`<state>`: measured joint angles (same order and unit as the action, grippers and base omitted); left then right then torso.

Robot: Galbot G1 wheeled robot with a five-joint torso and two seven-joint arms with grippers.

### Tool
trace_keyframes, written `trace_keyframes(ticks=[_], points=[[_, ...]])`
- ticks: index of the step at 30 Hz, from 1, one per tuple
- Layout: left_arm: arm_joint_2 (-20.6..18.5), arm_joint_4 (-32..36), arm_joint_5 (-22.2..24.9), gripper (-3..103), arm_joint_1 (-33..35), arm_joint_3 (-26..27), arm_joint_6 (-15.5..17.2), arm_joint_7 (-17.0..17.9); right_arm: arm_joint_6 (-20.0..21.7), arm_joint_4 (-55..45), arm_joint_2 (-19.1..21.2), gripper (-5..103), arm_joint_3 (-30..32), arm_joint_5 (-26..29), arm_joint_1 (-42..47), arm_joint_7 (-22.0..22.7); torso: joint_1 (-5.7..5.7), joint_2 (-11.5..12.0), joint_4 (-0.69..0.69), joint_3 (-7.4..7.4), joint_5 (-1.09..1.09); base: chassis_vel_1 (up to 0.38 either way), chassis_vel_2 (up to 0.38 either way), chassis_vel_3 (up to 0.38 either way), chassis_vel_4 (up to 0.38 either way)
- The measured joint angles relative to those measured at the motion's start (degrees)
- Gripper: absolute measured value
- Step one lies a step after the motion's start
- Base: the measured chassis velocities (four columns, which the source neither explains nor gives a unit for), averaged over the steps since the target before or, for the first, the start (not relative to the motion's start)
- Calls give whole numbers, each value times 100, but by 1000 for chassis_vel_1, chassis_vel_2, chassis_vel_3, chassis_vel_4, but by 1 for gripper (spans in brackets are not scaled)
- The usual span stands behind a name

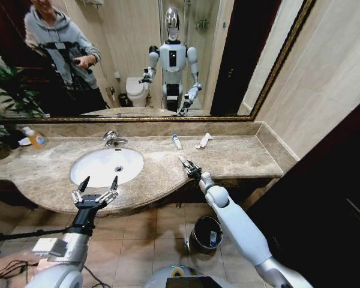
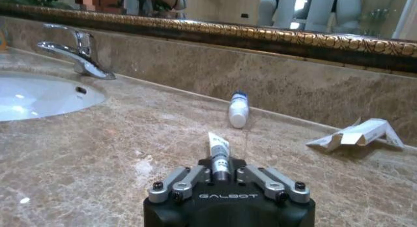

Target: Pick up the trash from the sink and place it in the trash bin.

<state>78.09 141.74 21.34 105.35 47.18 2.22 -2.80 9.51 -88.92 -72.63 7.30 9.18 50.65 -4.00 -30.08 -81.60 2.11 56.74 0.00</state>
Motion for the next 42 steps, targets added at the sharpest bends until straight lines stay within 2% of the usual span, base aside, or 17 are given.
trace_keyframes(ticks=[2, 3, 5, 18, 21, 22, 25, 27, 30, 31, 34, 35, 37, 40, 42], points=[[0, 0, 0, 100, 0, 0, 0, 0, -4, -59, 5, 7, 0, -16, 60, -4, 0, 0, 0, -1, 0, 0, 0, 0, 0], [0, 0, 0, 100, 0, 0, 0, 0, -4, -59, 5, 7, 0, -16, 60, -4, 0, 0, 0, -1, 0, 0, 0, 0, 0], [0, 0, 0, 100, 0, 0, 0, 0, -4, -110, 5, 1, -1, -21, 115, -16, 0, 0, 0, -1, 0, 0, 0, 0, 0], [-1, 0, 0, 100, 0, 0, 0, 0, -126, -265, 69, 0, 77, -23, 247, -74, -1, 0, 0, 1, -1, 0, 0, 0, 0], [0, 0, 0, 100, 0, 0, 0, 0, -145, -429, 88, 16, 78, 39, 269, -42, -1, 0, 0, 1, 0, 0, 0, 0, 0], [0, 0, 0, 100, 0, 0, 0, 0, -145, -429, 88, 16, 78, 39, 269, -42, -1, 0, 0, 1, 0, 0, 0, 0, 0], [0, 0, 0, 100, 0, 0, 0, 0, -186, -390, 96, 32, 63, 125, 144, -30, 0, 0, 0, 0, -1, 0, 0, 0, 0], [0, 0, 0, 100, 0, 0, 0, 0, -210, -314, 83, 32, 58, 139, 74, -23, 0, 0, 0, 0, 0, 0, 0, 0, 0], [0, 0, 0, 100, 0, 0, 0, 0, -339, 66, 20, 48, 57, 152, -216, 33, -1, 0, 0, 0, -1, 0, 0, 0, 0], [0, 0, 0, 100, 0, 0, 0, 0, -339, 66, 20, 48, 57, 152, -216, 33, -1, 0, 0, 0, -1, 0, 0, 0, 0], [0, 0, 0, 100, 0, 0, 0, 0, -307, 380, 9, 65, 122, 146, -454, 88, -1, 0, 0, 1, 0, 0, 0, 0, 0], [0, 0, 0, 100, 0, 0, 0, 0, -307, 380, 9, 65, 122, 146, -454, 88, -1, 0, 0, 1, 0, 0, 0, 0, 0], [0, 0, 0, 100, 0, 0, 0, 0, -255, 555, 11, 76, 145, 147, -607, 104, -1, 0, 0, 1, -1, 0, 0, 0, 0], [0, 0, 0, 100, 0, 0, 0, 0, -202, 677, 20, 81, 173, 156, -724, 109, -1, 0, 0, 0, 0, 0, 0, 0, 0], [0, 0, 0, 100, 0, 0, 0, 0, -174, 800, 38, 91, 198, 171, -811, 109, -1, 0, 0, 1, 0, 0, 0, 0, 0]])
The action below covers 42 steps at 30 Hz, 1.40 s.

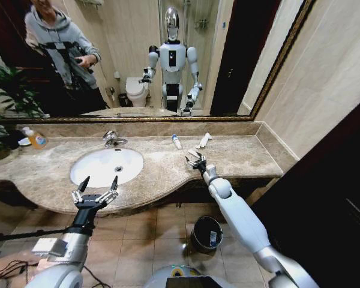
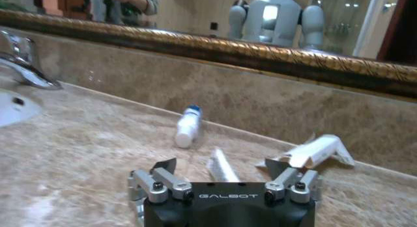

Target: Pick up the trash from the sink and place it in the trash bin.

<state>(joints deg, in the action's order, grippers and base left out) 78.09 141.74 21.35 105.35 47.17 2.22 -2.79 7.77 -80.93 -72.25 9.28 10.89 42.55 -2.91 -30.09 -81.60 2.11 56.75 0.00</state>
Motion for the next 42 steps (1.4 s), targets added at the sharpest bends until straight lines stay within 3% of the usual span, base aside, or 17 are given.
trace_keyframes(ticks=[6, 13, 20, 22, 24, 25, 26, 29, 30, 36, 42], points=[[0, 0, 0, 100, 0, 0, 0, 0, 111, 126, 31, 103, 20, 68, -35, -31, 0, 0, 0, 0, 0, 0, 0, 0, 0], [0, 0, 0, 100, 0, 0, 0, 0, 116, 108, 47, 85, 39, 121, 44, -126, 1, 0, 0, 0, 0, 0, 0, 0, 0], [0, 0, 0, 100, 0, 0, 0, 0, 139, 92, 69, 52, 72, 122, 122, -209, 1, 0, 0, 0, 0, 0, 0, 0, 0], [0, 0, 0, 100, 0, 0, 0, 0, 139, 92, 70, 52, 77, 122, 131, -214, 1, 0, 0, 0, 0, 0, 0, 0, 0], [0, 0, 0, 100, 0, 0, 0, 0, 140, 85, 69, 41, 81, 126, 158, -218, 1, 0, 0, 0, 0, 0, 0, 0, 0], [0, 0, 0, 100, 0, 0, 0, 0, 140, 81, 70, 41, 83, 131, 167, -218, 1, 0, 0, 0, 0, 0, 0, 0, 0], [0, 0, 0, 100, 0, 0, 0, 0, 140, 77, 69, 31, 86, 136, 176, -218, 1, 0, 0, 0, 0, 0, 0, 0, 0], [0, 0, 0, 100, 0, 0, 0, 0, 139, 61, 72, 31, 90, 143, 191, -218, 1, 0, 0, 0, 0, 0, 0, 0, 0], [0, 0, 0, 100, 0, 0, 0, 0, 138, 48, 78, 20, 92, 146, 202, -218, 1, 0, 0, 0, 0, 0, 0, 0, 0], [0, 0, 0, 100, 0, 0, 0, 0, 135, -146, 127, 18, 158, 184, 326, -192, 1, 0, 0, 0, 0, 0, 0, 0, 0], [0, 0, 0, 100, 0, 1, 0, 1, 141, -874, 296, 18, 550, 513, 986, -81, 1, 0, 0, 0, -1, 0, 0, 0, 0]])
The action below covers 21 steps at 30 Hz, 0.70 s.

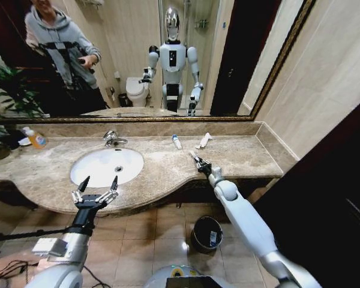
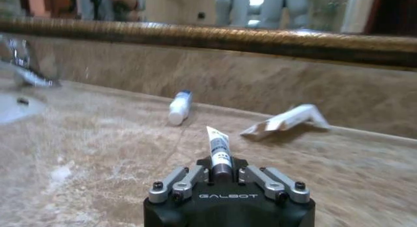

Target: Pick up the trash from the sink and place it in the trash bin.

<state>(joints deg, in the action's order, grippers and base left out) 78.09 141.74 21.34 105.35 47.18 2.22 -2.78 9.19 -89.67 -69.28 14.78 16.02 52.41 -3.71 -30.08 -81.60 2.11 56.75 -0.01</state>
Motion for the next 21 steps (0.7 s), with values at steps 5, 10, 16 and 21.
trace_keyframes(ticks=[5, 10, 16, 21], points=[[-1, 0, 0, 100, 0, -1, 0, -2, -115, -979, 200, 18, 591, 406, 802, 37, 0, 0, -1, -1, 0, 0, 0, 0, 0], [0, 0, 0, 100, 0, -1, 0, -1, -285, -2049, 264, 18, 1069, 528, 1841, 133, 0, 0, 0, -1, -1, 0, 0, 0, 0], [0, 0, 0, 100, -1, -1, 0, -1, -632, -2850, -57, 18, 1510, 408, 3192, 306, 1, 0, -1, -2, 1, 0, 0, 0, 0], [0, 0, 0, 100, 0, -1, 0, -1, -1229, -2908, -522, 18, 1752, -41, 4373, 235, 1, -1, -1, -1, 2, 0, 0, 0, 0]])
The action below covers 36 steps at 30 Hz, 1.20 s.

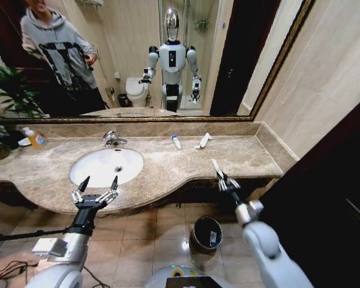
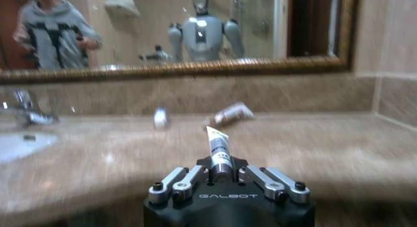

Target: Pick up the trash from the sink and place it in the trash bin.

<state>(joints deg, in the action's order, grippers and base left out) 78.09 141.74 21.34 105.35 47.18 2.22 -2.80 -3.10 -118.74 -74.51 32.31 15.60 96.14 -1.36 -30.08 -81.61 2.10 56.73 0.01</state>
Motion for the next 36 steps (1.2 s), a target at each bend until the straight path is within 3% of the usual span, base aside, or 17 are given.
trace_keyframes(ticks=[5, 12, 14, 17, 21, 25, 36], points=[[0, 0, 0, 100, 0, 0, 0, 0, -481, 546, -570, 18, 44, -768, 764, -120, 1, 0, 1, 0, 0, 0, 0, 0, 0], [0, 0, 0, 100, 0, 0, 0, 0, -125, 1539, -819, 18, -129, -1249, 747, -252, 0, 0, 0, 0, -1, 0, 0, 0, 0], [0, 0, 0, 100, 0, 0, 0, 0, 35, 2081, -781, 18, -264, -1339, 483, -317, -1, 0, 0, 1, 0, 0, 0, 0, 0], [0, 0, 0, 100, 0, 0, 0, 0, -221, 3350, -666, 18, -377, -2083, -309, -504, -1, 0, 1, 1, -2, 0, 0, 0, 0], [0, 0, 0, 100, 0, 0, 0, -1, -210, 3906, -653, 18, -445, -2220, -674, -548, -2, 0, 2, 1, -2, 0, 0, 0, 0], [0, 0, 0, 100, 0, 0, 0, 0, -242, 5435, -779, 18, -539, -2552, -1577, -597, -2, 1, 2, 2, -2, 0, 0, 0, 0], [0, 0, 0, 100, 0, 0, 0, 0, -300, 6606, -780, 18, -553, -2548, -2304, -665, -1, 1, 1, 2, -1, 0, 0, 0, 0]])
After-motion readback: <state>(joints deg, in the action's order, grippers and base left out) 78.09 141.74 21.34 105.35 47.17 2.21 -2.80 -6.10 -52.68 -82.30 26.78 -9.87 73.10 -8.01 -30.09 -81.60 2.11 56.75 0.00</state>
